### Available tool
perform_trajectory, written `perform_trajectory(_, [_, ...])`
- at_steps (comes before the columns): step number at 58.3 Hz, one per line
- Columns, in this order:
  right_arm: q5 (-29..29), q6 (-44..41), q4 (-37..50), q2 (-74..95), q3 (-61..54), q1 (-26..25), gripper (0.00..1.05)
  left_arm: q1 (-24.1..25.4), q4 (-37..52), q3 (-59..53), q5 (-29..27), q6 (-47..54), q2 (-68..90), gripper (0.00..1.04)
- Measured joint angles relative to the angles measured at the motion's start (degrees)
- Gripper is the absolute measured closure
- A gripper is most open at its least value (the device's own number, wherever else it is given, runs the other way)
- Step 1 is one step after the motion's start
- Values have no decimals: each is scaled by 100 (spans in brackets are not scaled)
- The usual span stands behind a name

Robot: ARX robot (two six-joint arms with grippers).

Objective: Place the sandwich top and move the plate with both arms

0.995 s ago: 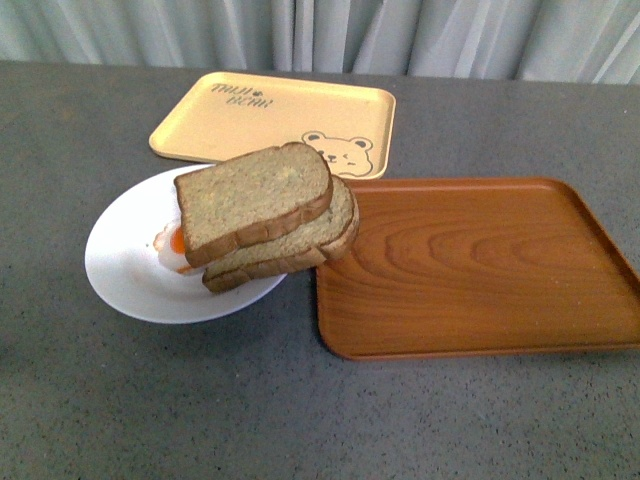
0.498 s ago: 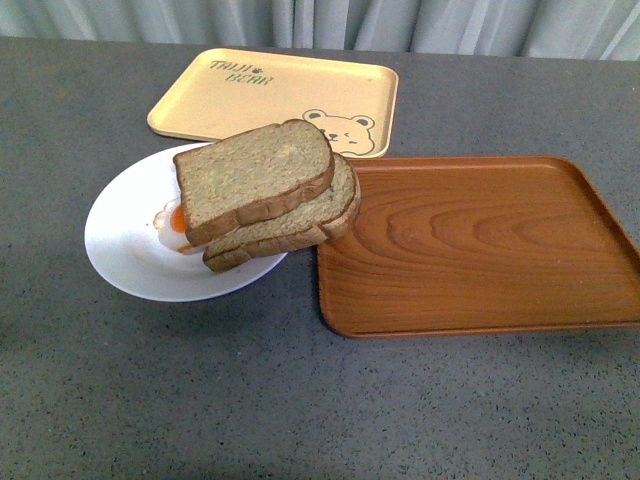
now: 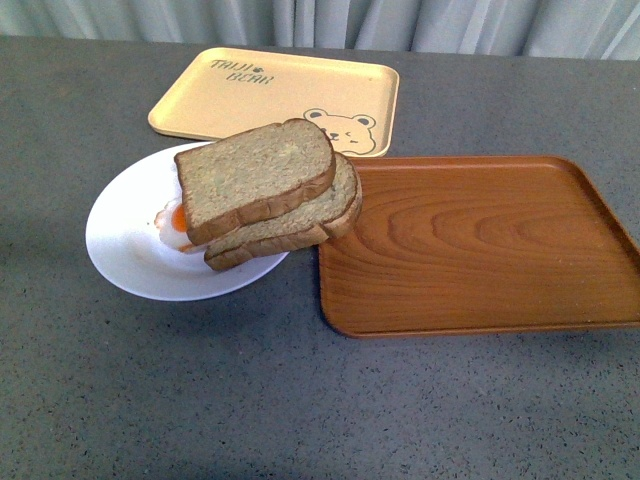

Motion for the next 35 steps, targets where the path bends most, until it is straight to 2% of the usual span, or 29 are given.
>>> perform_trajectory(12, [4,0,-2,-2,0,0,9,-234,1329,442,-372,-573,2076,9])
perform_trajectory(24, [2,0,-2,-2,0,0,9,-433,1878,664,-570,-1054,2885,9])
perform_trajectory(35, [2,0,-2,-2,-2,0,9,-826,2234,809,-715,-1340,3464,9])
